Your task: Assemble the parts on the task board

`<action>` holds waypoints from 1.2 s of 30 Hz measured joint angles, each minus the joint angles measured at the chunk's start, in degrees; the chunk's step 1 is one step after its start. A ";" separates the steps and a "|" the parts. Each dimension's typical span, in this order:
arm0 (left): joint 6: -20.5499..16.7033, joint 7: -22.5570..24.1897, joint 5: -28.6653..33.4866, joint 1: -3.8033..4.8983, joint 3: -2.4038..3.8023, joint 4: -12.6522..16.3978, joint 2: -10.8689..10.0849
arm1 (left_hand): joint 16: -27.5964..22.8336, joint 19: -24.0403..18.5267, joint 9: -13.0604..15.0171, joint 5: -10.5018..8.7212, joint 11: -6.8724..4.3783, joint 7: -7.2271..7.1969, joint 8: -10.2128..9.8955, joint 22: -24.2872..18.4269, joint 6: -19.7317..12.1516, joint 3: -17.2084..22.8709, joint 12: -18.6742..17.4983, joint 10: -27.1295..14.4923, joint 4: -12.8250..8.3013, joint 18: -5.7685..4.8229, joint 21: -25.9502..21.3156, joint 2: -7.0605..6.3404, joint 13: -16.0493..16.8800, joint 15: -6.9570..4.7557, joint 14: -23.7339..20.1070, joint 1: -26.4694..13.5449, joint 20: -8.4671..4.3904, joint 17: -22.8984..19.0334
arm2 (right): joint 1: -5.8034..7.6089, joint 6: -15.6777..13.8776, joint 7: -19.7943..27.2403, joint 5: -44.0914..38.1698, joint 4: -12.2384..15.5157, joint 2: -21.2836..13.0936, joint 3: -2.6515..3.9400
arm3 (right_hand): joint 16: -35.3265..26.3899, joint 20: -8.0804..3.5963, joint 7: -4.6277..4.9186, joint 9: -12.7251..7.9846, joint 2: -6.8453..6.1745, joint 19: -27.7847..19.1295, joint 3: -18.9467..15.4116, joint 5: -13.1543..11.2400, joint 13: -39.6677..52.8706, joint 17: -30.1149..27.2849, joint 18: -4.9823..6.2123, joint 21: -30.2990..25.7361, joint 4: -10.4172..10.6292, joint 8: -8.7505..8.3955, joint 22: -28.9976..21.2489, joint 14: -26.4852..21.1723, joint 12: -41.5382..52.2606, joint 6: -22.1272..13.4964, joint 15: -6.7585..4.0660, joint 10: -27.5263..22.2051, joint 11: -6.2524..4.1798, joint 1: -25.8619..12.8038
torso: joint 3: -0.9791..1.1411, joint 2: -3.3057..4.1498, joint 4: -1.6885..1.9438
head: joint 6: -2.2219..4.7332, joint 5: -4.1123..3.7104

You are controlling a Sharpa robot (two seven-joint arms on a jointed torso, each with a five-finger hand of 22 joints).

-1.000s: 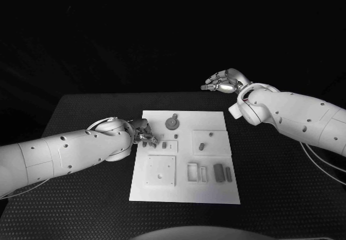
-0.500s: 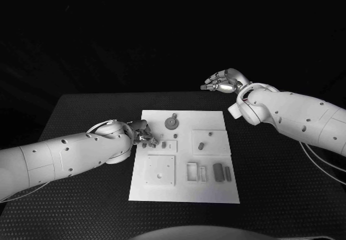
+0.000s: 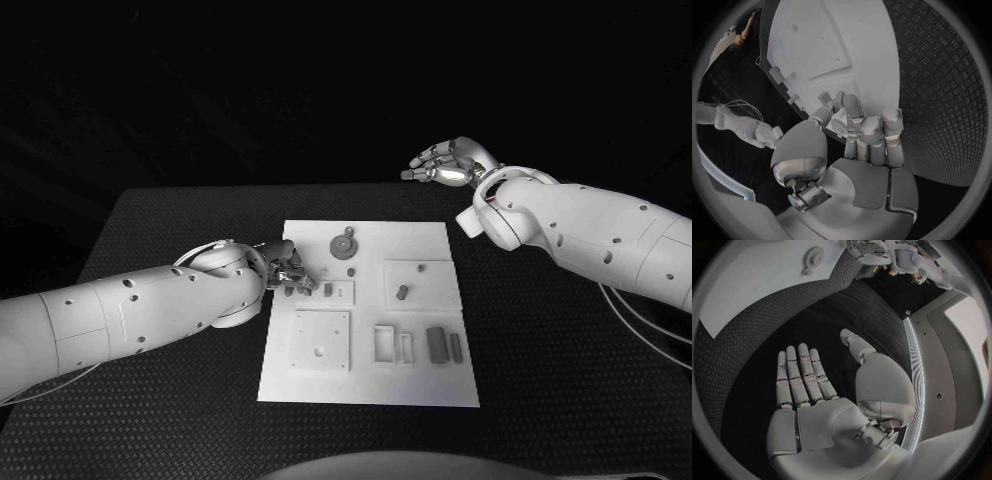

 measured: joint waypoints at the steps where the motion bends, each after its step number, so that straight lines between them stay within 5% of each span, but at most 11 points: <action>1: 0.02 0.01 0.09 0.00 0.00 -0.02 0.01 | 0.00 0.10 -0.01 -0.65 0.00 0.00 0.00 -0.05 0.17 0.28 0.00 0.00 0.28 0.00 0.00 -0.16 -0.02 0.00 0.00 0.16 0.05 0.00 | 0.00 0.00 0.00 0.00 0.00 0.00 0.00 | 0.00 0.00 0.00 -0.04 0.00 0.00 0.00 0.00 0.00 0.00 0.00 0.00 0.00 0.00 0.00 0.00 0.00 0.00 0.00 0.00 0.00 0.00 | 0.01 -0.01 0.00 | -0.02 -0.03; 5: 0.09 0.06 0.47 0.01 0.01 -0.11 0.05 | 0.00 0.39 -0.05 -6.07 0.00 0.01 -0.01 -0.14 0.17 1.05 0.00 0.00 2.09 -0.01 -0.22 -0.75 -0.20 0.00 0.00 1.04 -0.23 -0.07 | 0.00 0.00 0.00 0.00 -0.01 0.00 0.00 | 0.00 0.00 0.00 -0.05 0.00 0.00 0.00 0.00 0.00 0.00 0.00 0.00 0.00 0.00 0.00 0.00 0.00 0.00 0.00 0.00 0.00 0.00 | 0.04 -0.01 0.00 | -0.07 -0.08; 11: 0.39 0.07 0.85 -0.14 -0.12 -0.21 0.21 | 0.00 0.50 -0.02 -7.76 0.00 0.01 0.00 -0.14 0.17 0.80 0.00 0.00 4.84 0.03 -0.22 -2.65 -0.34 -0.40 0.42 -0.33 -0.34 -0.07 | 0.00 0.01 -0.02 0.01 0.00 -0.05 0.00 | 0.00 0.00 0.00 -0.05 0.00 0.00 0.00 0.00 0.00 -0.05 0.00 0.00 0.00 0.20 -0.01 0.00 0.00 0.00 0.00 0.00 0.00 0.00 | 0.07 -0.02 0.01 | -0.08 -0.09; 15: 0.64 0.07 1.04 -0.24 -0.18 -0.25 0.24 | 0.00 0.60 0.04 -11.52 -0.01 -0.01 0.01 -0.13 0.19 0.91 0.27 0.01 7.16 0.47 -0.22 -4.19 -0.48 -0.58 0.61 -1.34 -0.43 -0.06 | -0.01 0.01 -0.02 0.01 0.03 -0.06 0.00 | 0.00 0.00 0.07 -0.04 0.00 0.00 0.00 0.00 0.00 -0.05 0.00 0.00 0.00 0.19 0.05 0.00 0.00 -0.07 0.00 0.00 0.00 0.00 | 0.07 -0.02 0.01 | -0.04 -0.09; 25: 0.88 0.05 1.28 -0.22 -0.16 -0.39 0.32 | 0.00 0.60 0.11 -12.43 -0.01 -0.10 0.10 -0.13 0.27 1.04 0.27 0.01 8.50 0.54 -0.22 -4.90 -0.53 -0.57 0.65 -1.91 -0.43 -0.06 | -0.01 0.01 -0.03 0.01 0.01 -0.07 0.00 | 0.00 0.00 0.19 -0.04 0.00 0.00 0.00 0.00 0.00 -0.08 0.00 -0.22 0.00 0.19 0.05 0.00 0.00 -0.19 0.00 -0.21 0.21 0.00 | 0.04 -0.02 0.01 | -0.06 -0.13; 32: 0.87 0.05 1.40 -0.23 -0.16 -0.58 0.33 | 0.00 0.60 0.09 -15.98 -0.03 -0.21 0.19 -0.08 0.36 1.20 0.27 0.03 10.75 0.91 -0.22 -5.82 -0.68 -0.56 0.66 -2.84 -0.43 -0.06 | -0.01 0.02 -0.04 0.01 0.01 -0.06 0.00 | 0.00 0.00 0.19 -0.04 0.00 0.00 0.00 0.23 0.00 -0.10 0.00 -0.22 0.00 0.19 0.05 0.00 0.00 -0.19 0.00 -0.21 0.21 0.00 | 0.01 -0.02 0.01 | -0.01 -0.21; 36: 0.74 0.03 1.41 -0.24 -0.11 -0.82 0.31 | 0.00 0.59 0.10 -16.15 -0.04 -0.24 0.29 -0.08 0.34 1.20 0.27 0.04 10.75 0.91 -0.22 -5.82 -0.68 -0.56 0.66 -2.83 -0.43 -0.06 | -0.02 0.02 -0.04 0.01 -0.01 -0.06 0.00 | 0.00 0.00 0.19 -0.04 0.00 0.00 0.00 0.23 0.00 -0.09 0.00 -0.22 0.00 0.19 0.10 0.00 0.00 -0.18 0.00 -0.21 0.21 0.00 | 0.01 -0.02 0.01 | 0.05 -0.25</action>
